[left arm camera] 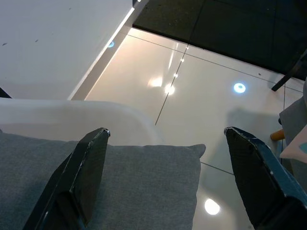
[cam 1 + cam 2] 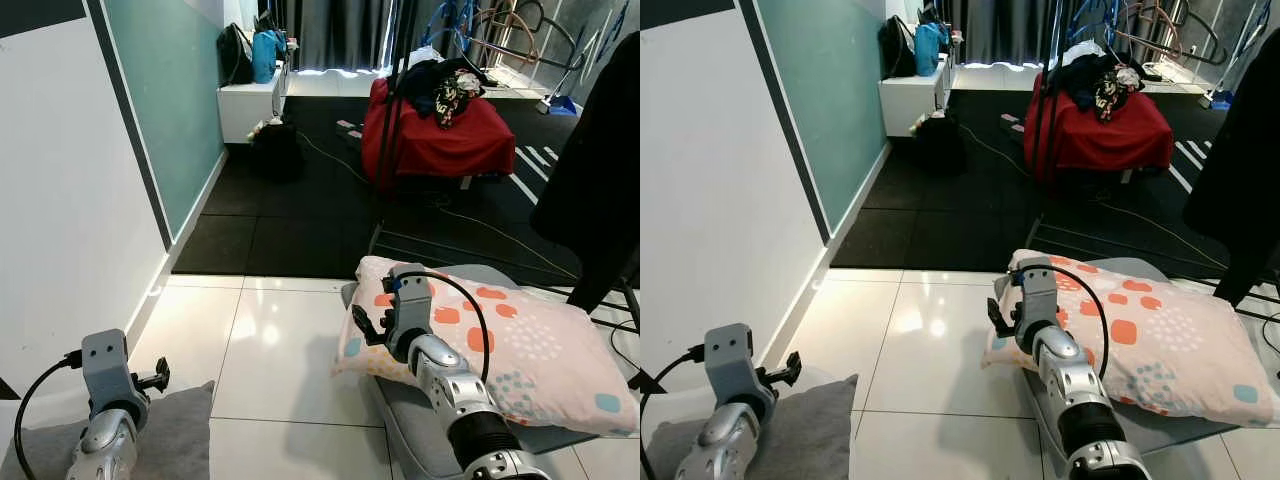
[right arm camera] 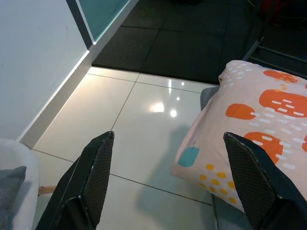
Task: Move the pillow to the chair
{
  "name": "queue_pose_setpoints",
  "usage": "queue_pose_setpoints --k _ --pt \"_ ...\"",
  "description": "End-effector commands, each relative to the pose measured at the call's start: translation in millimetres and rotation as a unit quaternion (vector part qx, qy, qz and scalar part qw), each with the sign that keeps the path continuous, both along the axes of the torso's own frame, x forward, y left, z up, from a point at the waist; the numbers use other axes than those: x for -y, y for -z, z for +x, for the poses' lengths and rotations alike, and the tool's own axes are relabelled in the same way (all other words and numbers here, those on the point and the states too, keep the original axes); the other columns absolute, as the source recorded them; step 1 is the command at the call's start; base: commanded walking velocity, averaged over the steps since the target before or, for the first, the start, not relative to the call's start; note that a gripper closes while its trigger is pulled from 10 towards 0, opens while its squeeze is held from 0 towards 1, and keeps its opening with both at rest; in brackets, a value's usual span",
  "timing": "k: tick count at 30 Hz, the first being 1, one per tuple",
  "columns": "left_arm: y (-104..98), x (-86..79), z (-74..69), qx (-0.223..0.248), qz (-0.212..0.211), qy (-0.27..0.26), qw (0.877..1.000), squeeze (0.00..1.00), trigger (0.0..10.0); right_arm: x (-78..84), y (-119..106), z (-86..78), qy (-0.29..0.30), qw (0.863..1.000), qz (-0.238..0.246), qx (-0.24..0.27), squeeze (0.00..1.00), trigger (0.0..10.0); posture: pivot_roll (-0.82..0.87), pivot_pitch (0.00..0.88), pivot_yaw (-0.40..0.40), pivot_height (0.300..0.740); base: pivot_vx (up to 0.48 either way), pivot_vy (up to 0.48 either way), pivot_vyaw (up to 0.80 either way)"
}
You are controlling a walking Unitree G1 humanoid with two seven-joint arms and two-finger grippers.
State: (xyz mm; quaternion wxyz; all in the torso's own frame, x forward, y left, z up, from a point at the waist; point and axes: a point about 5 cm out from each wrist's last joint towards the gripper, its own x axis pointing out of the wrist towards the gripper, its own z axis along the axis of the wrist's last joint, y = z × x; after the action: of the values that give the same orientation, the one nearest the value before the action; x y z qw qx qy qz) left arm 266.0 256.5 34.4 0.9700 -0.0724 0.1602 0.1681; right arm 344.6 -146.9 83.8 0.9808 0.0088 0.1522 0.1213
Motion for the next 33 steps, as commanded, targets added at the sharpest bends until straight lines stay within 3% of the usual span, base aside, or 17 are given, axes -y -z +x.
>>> queue_pose_setpoints --k 1,33 --pt "-0.6 -3.2 0.5 0.003 -0.002 -0.007 1.0 0.0 10.0 -1.2 -0.9 0.6 0.002 1.0 0.01 -0.003 0.0 10.0 -0.09 0.033 -0.012 0.74 0.0 0.0 0.0" --pt "-1.7 -3.9 1.8 0.003 -0.004 -0.006 1.0 0.0 10.0 -3.2 -1.9 1.5 0.005 1.0 0.016 -0.003 0.0 10.0 -0.1 0.05 -0.002 0.74 0.0 0.0 0.0"
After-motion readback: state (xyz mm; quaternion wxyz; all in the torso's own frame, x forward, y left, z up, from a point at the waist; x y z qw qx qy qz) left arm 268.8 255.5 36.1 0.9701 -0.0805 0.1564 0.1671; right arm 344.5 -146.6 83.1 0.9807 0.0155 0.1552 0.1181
